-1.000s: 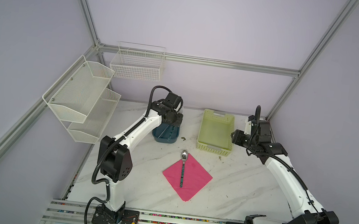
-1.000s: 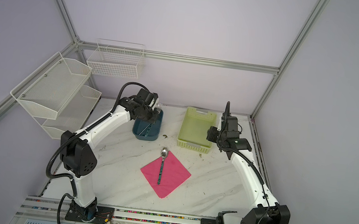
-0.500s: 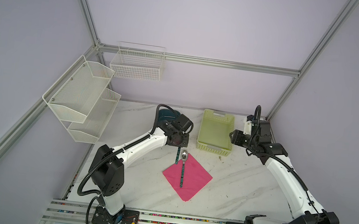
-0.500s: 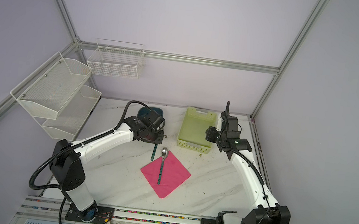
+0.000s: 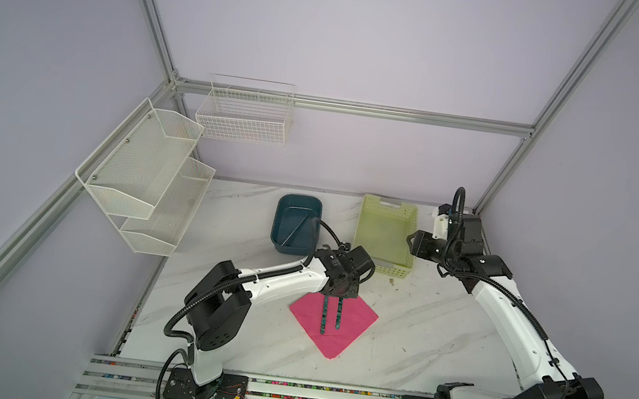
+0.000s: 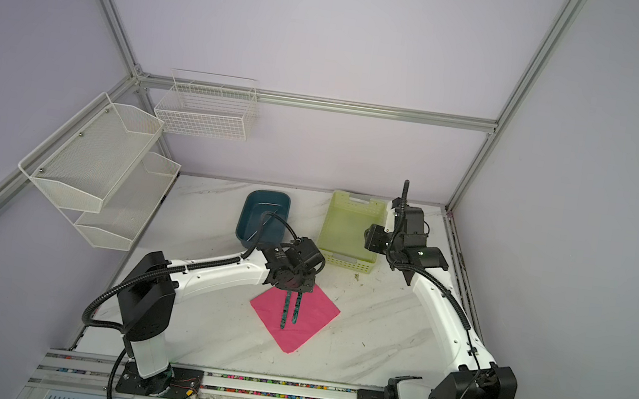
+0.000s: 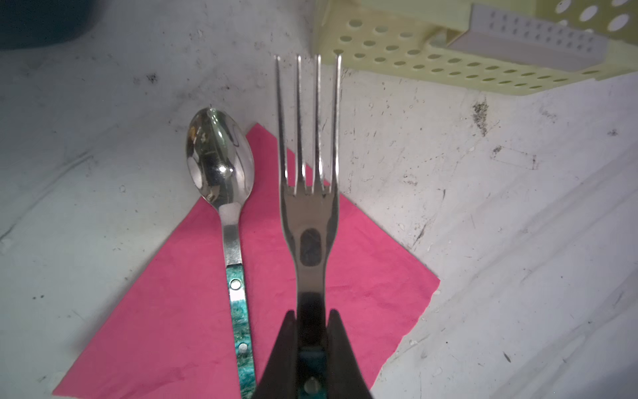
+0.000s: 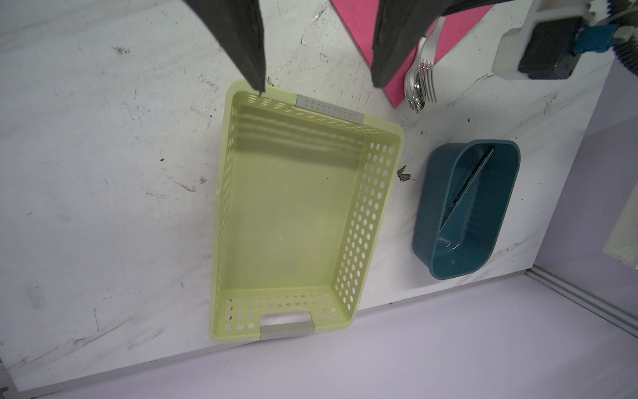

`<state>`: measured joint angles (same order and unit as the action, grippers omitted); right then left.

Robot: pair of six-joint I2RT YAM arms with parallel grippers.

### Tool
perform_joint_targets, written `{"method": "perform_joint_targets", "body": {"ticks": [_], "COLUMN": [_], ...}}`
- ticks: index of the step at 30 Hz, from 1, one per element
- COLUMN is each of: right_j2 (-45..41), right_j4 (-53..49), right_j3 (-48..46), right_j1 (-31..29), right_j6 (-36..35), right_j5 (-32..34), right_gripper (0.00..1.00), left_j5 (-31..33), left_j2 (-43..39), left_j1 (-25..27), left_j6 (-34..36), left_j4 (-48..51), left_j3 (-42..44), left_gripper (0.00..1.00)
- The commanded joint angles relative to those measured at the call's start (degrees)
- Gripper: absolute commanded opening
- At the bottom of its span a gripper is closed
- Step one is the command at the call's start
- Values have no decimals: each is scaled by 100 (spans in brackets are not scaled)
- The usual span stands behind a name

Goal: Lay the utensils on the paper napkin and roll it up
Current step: 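Carry the fork over the napkin beside the spoon and lower it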

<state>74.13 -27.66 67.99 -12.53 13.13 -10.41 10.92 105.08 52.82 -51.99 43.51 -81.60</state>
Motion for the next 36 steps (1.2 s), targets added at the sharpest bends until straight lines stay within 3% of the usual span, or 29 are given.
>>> {"method": "perform_joint_targets", "body": {"ticks": [1, 28, 36], "right_j2": [-82, -149, -204], "right_j4": [120, 128, 119], "right_j3": [-51, -114, -146], "right_j1": [15, 19, 14], "right_j6": [-82, -73, -62], "right_j5": [-84, -110, -95], "right_gripper": [52, 52, 52], "left_j5": [254, 94, 131], "left_j2": [89, 766, 817], "left_j1": [105, -94, -96], "left_j6": [-391, -233, -191], "left_j4": [-302, -563, -501], "left_j3": [241, 288, 246], "left_gripper": [0, 0, 8]}}
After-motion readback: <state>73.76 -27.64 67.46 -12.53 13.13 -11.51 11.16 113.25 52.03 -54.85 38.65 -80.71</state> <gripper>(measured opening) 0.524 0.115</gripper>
